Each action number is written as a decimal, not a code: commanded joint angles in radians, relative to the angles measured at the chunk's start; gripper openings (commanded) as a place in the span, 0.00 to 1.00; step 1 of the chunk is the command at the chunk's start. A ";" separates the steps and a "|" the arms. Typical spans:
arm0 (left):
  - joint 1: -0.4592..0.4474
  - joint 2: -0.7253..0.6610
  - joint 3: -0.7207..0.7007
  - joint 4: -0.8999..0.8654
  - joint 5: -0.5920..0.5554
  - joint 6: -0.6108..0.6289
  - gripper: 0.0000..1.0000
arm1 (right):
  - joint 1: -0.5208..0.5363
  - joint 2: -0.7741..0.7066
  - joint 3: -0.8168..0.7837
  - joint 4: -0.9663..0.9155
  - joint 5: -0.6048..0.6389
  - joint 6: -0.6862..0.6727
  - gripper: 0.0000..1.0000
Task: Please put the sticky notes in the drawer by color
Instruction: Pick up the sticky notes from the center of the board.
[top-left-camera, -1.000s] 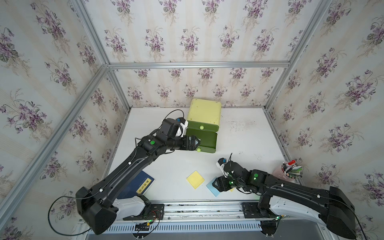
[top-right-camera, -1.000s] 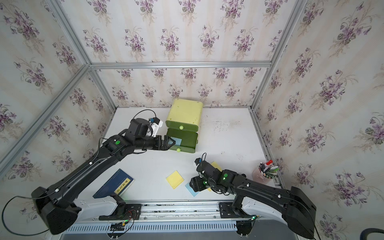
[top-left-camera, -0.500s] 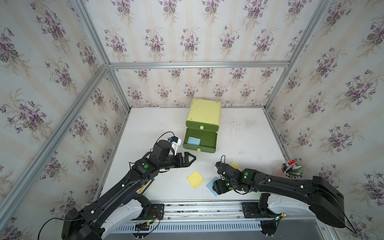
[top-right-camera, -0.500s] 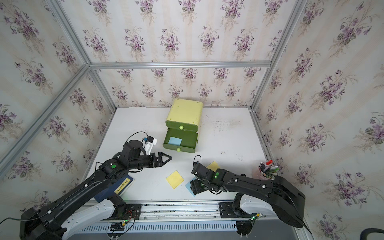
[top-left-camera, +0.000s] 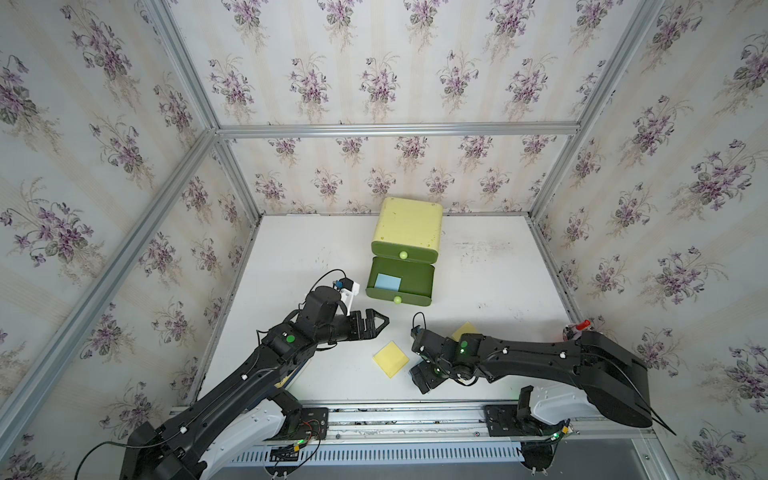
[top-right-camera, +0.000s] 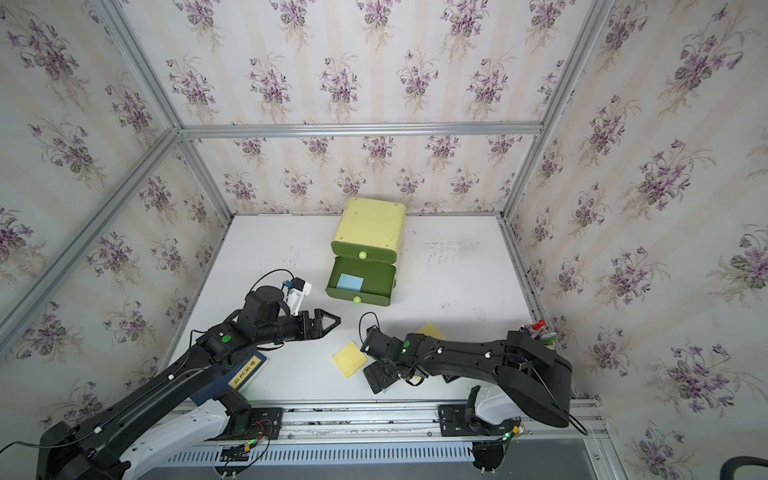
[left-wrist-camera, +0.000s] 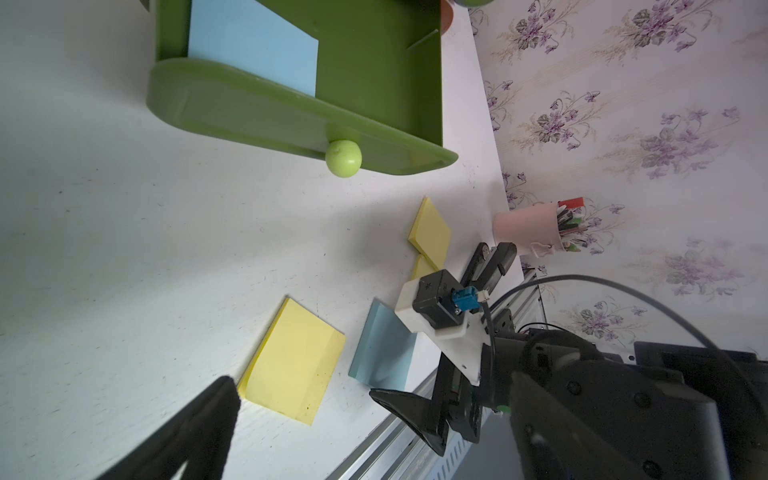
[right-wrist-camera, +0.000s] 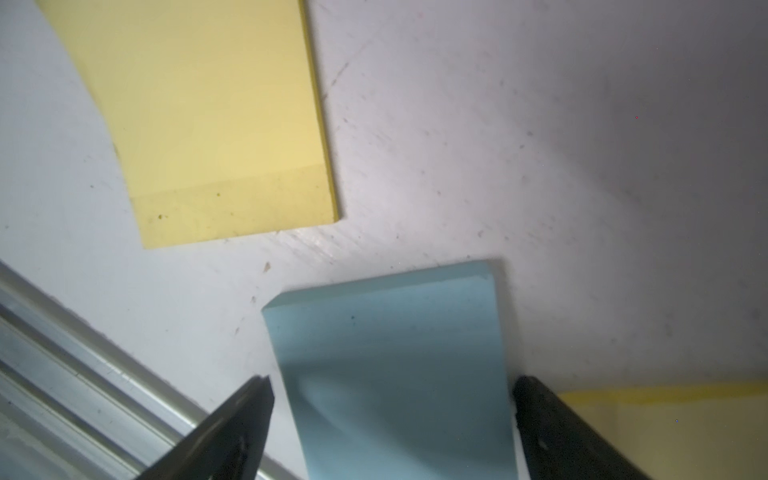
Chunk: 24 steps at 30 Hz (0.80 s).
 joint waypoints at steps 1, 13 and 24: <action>0.001 -0.011 0.002 -0.007 -0.022 0.022 1.00 | 0.021 0.035 0.007 -0.082 0.018 -0.010 0.94; 0.002 -0.027 -0.004 -0.024 -0.039 0.033 1.00 | 0.050 0.141 0.011 -0.141 0.034 -0.030 0.85; 0.003 -0.034 -0.019 -0.012 -0.038 0.029 1.00 | 0.054 0.096 0.007 -0.078 -0.033 -0.030 0.67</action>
